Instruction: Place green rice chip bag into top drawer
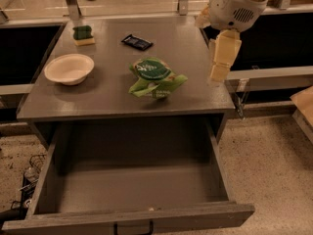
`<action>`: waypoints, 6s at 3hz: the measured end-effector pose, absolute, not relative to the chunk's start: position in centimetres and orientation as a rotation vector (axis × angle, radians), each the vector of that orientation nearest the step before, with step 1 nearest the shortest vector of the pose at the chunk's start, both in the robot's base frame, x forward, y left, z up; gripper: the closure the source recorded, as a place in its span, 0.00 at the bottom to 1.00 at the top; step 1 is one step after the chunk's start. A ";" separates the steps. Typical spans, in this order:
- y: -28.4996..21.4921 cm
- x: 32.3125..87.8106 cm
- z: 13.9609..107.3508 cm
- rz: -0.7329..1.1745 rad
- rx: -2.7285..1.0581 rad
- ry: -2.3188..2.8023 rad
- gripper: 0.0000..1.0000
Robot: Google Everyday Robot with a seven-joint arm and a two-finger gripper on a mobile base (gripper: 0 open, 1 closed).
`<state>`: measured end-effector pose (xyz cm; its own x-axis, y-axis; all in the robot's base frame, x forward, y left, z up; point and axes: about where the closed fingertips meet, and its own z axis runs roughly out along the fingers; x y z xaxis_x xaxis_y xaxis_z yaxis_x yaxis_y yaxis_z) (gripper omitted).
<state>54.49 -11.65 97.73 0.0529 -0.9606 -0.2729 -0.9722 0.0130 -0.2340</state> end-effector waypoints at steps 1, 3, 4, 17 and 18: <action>-9.6 56.6 95.8 0.122 -2.031 1.888 0.00; -8.7 57.4 96.1 0.118 -2.010 1.859 0.00; -6.6 58.5 96.3 0.151 -2.020 1.790 0.00; -3.1 63.3 87.2 0.334 -2.042 1.802 0.73; -3.1 63.3 87.2 0.334 -2.042 1.802 0.96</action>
Offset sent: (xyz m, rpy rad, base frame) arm 0.0229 0.0243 -0.0314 0.0287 0.0746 0.0957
